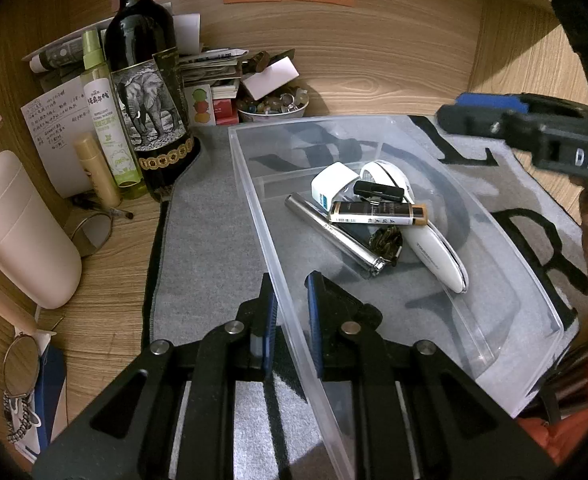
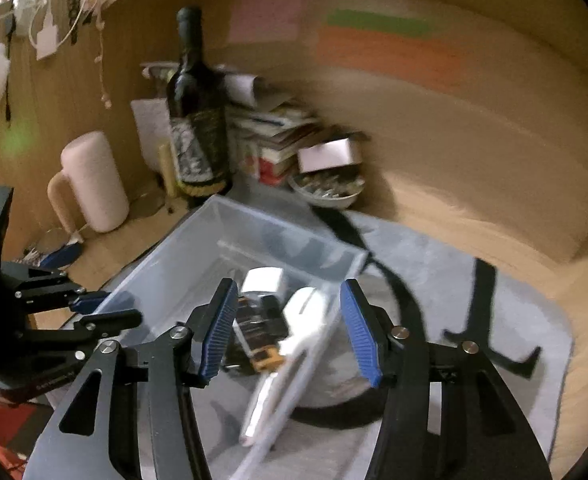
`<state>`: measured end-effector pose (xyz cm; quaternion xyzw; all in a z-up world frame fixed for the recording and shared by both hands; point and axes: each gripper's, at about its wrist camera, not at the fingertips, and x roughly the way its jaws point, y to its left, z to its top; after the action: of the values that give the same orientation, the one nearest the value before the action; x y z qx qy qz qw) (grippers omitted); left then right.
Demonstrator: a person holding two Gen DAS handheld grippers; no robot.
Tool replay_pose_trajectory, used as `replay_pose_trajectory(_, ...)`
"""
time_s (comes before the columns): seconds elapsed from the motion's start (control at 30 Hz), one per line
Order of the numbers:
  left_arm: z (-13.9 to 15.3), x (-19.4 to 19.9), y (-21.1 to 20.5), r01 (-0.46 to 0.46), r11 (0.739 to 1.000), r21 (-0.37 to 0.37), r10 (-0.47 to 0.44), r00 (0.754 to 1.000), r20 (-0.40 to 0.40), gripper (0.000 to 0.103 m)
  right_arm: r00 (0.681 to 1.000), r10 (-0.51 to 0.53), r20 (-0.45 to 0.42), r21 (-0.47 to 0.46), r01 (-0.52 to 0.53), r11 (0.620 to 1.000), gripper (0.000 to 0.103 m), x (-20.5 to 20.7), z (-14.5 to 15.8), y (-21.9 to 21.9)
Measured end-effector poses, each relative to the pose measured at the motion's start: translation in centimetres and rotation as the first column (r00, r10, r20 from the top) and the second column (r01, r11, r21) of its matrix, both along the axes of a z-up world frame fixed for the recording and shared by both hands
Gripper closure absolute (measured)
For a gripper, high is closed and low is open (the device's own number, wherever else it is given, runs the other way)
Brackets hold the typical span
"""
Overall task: Organize rigid objects
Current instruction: 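Lower the black piece into the box and open the right tool, then grasp the silver keys with the right tool and lift them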
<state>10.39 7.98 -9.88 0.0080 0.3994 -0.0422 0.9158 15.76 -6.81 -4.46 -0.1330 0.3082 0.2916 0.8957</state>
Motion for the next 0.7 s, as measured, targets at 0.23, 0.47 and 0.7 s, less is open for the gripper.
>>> replay_pose_trajectory(0.23, 0.0, 0.0, 0.0, 0.0, 1.0, 0.0, 0.0, 1.0, 0.0, 0.089, 0.994, -0.109, -0.013, 0.015, 0.109, 0.994, 0.053, 1.5, 0.0, -3.9)
replay_pose_trajectory(0.47, 0.0, 0.0, 0.0, 0.0, 1.0, 0.001, 0.0, 1.0, 0.0, 0.089, 0.976, -0.176, -0.127, -0.028, 0.174, 0.984, 0.053, 3.7, -4.1, -5.7)
replay_pose_trajectory(0.7, 0.0, 0.0, 0.0, -0.001, 1.0, 0.001, 0.001, 1.0, 0.0, 0.089, 0.952, -0.188, -0.243, -0.07, 0.176, 0.982, 0.053, 5.5, -8.4, -5.6)
